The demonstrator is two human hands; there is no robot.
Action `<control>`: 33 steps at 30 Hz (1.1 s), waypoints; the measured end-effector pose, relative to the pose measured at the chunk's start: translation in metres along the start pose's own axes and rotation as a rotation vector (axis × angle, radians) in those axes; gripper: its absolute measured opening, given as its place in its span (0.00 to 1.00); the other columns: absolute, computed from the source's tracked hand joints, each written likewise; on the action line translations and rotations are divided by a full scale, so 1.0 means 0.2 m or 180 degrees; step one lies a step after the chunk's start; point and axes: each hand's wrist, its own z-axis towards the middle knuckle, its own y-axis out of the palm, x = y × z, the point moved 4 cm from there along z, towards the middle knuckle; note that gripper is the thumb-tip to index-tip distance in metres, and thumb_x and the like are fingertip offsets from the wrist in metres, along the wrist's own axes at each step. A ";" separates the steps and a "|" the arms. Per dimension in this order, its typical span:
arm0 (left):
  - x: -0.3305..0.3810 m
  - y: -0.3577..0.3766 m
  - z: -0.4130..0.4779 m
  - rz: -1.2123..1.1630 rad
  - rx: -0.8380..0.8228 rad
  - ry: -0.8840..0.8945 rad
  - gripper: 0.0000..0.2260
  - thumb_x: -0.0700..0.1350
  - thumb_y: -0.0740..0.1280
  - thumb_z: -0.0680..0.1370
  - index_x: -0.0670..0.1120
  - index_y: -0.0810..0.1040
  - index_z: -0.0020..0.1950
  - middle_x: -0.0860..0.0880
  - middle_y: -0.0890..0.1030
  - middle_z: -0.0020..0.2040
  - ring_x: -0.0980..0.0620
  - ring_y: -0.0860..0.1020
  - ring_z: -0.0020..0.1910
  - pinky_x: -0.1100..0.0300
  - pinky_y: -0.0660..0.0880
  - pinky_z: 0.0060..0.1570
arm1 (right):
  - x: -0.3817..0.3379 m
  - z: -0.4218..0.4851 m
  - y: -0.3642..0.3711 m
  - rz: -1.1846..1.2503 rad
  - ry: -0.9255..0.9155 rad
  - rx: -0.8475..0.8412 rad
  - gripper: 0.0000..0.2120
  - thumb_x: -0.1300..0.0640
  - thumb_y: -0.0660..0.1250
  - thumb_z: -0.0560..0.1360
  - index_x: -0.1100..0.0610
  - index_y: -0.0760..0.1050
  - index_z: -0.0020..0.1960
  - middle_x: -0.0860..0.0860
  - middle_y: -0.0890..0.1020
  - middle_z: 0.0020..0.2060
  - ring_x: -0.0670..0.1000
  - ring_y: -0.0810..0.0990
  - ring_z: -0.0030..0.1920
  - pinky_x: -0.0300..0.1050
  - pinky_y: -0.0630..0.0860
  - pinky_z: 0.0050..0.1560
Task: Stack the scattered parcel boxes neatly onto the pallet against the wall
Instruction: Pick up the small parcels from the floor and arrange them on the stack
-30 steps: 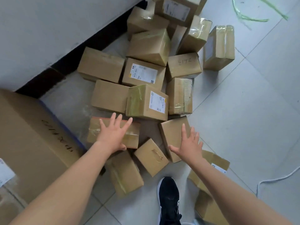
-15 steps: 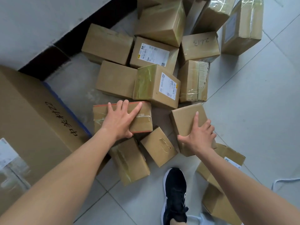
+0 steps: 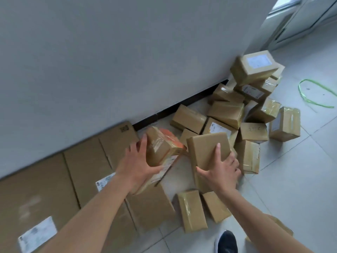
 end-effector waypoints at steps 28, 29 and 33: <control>-4.43 -0.03 -1.93 -0.2521 0.1332 -0.3120 0.34 0.67 0.59 0.77 0.55 0.56 0.79 0.46 0.74 0.71 0.43 0.75 0.65 0.48 0.71 0.65 | -3.77 -2.58 1.90 -0.0277 -0.2387 -0.0712 0.53 0.23 0.61 0.65 0.49 0.45 0.79 0.65 0.54 0.74 0.66 0.58 0.71 0.64 0.66 0.64; -4.46 -0.03 -1.91 -0.2590 0.1422 -0.3067 0.31 0.65 0.59 0.79 0.55 0.57 0.79 0.46 0.76 0.69 0.44 0.77 0.63 0.49 0.74 0.62 | -3.81 -2.59 1.93 -0.0139 -0.2391 -0.0693 0.51 0.25 0.62 0.68 0.50 0.46 0.79 0.65 0.54 0.74 0.66 0.57 0.72 0.64 0.66 0.64; -4.51 -0.01 -1.86 -0.2549 0.1563 -0.3033 0.33 0.61 0.64 0.79 0.53 0.55 0.79 0.43 0.75 0.68 0.48 0.80 0.57 0.52 0.81 0.50 | -3.83 -2.64 2.00 0.0364 -0.2687 -0.0739 0.41 0.36 0.63 0.75 0.49 0.47 0.79 0.62 0.45 0.77 0.65 0.48 0.75 0.64 0.65 0.68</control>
